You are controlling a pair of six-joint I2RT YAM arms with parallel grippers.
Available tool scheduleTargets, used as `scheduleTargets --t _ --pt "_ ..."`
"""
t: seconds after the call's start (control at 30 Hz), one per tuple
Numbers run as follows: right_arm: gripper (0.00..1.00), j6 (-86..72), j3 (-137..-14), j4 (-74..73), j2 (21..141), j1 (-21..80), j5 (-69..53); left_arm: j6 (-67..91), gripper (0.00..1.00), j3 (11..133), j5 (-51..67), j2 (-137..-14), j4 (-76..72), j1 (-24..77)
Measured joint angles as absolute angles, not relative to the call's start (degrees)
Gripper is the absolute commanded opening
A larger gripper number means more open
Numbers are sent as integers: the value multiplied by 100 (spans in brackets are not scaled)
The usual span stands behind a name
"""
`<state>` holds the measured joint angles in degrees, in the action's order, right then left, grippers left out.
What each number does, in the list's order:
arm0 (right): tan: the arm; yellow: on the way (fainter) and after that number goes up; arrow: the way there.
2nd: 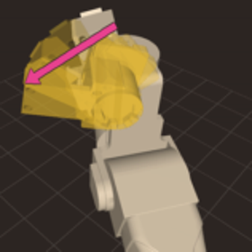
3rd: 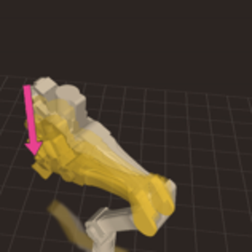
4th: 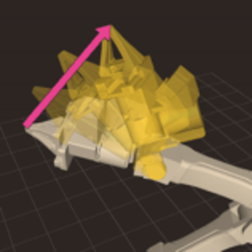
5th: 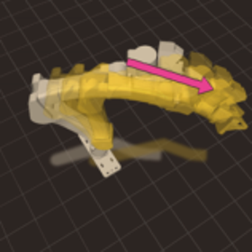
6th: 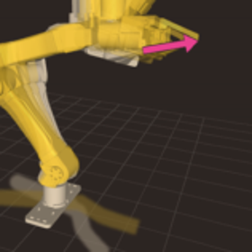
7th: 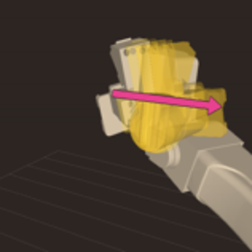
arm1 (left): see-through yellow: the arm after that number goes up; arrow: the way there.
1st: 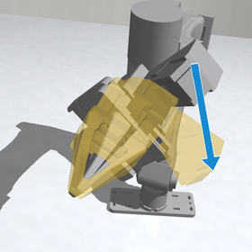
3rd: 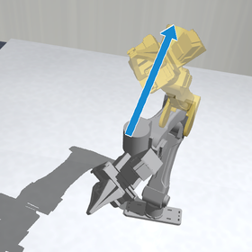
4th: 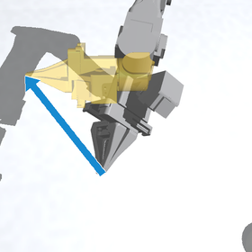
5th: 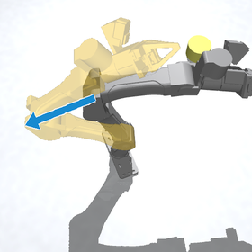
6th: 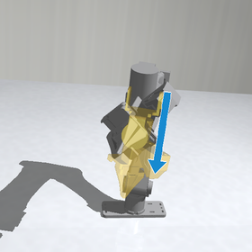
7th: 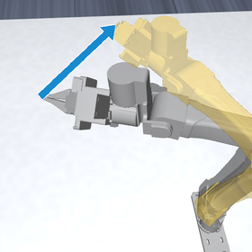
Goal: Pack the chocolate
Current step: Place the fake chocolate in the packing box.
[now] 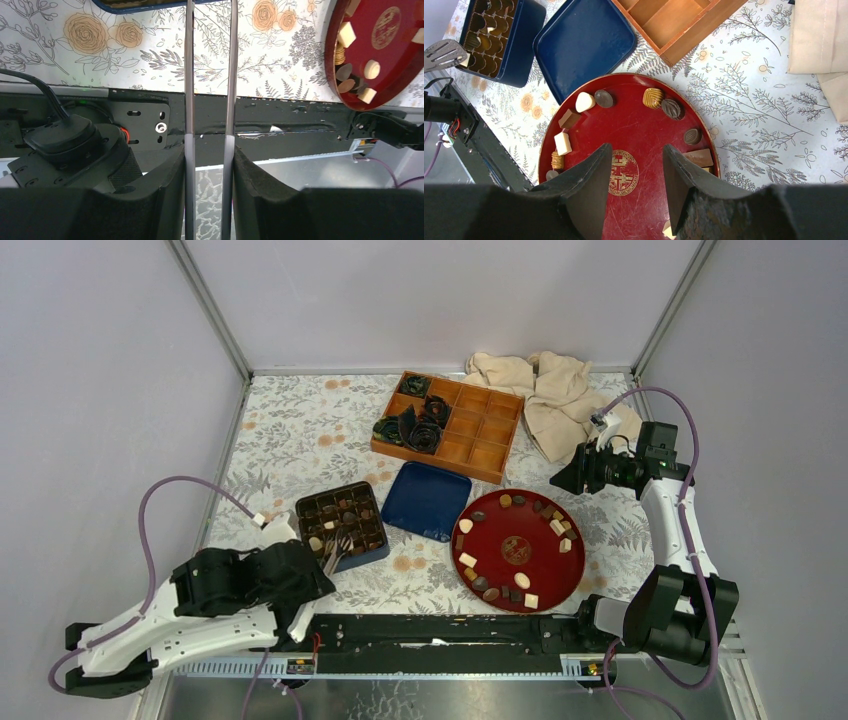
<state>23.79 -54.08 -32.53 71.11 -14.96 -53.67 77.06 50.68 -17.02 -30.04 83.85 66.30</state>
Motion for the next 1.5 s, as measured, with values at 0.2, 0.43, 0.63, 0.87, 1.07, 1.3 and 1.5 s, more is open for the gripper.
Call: scheduleTargets --t 0.2,0.43,0.63,0.87,1.07,1.3,1.5 --pt "49 2379 -5408 -3256 7111 -1496 -5369 7944 1 5035 -1706 -2687 8405 6630" --pt "49 2379 -5408 -3258 7111 -1496 -5371 8047 2 5026 -1702 -2867 8416 6630" --pt "49 2383 -5408 -3288 7109 -1496 -5422 8064 2 5017 -1706 -3404 8407 6630" --pt "49 2425 -5408 -3395 7109 -1496 -5588 8202 2 4998 -1699 -3516 8407 6608" --pt "49 2469 -5408 -3470 7087 -1496 -5749 8396 3 4987 -1699 -3516 8407 6545" --pt "49 2563 -5413 -3592 7087 -1496 -5942 8517 9 4987 -1697 -3470 8409 6477" --pt "49 2589 -5415 -3671 7085 -1496 -5972 8519 24 4987 -1693 -3452 8409 6418"
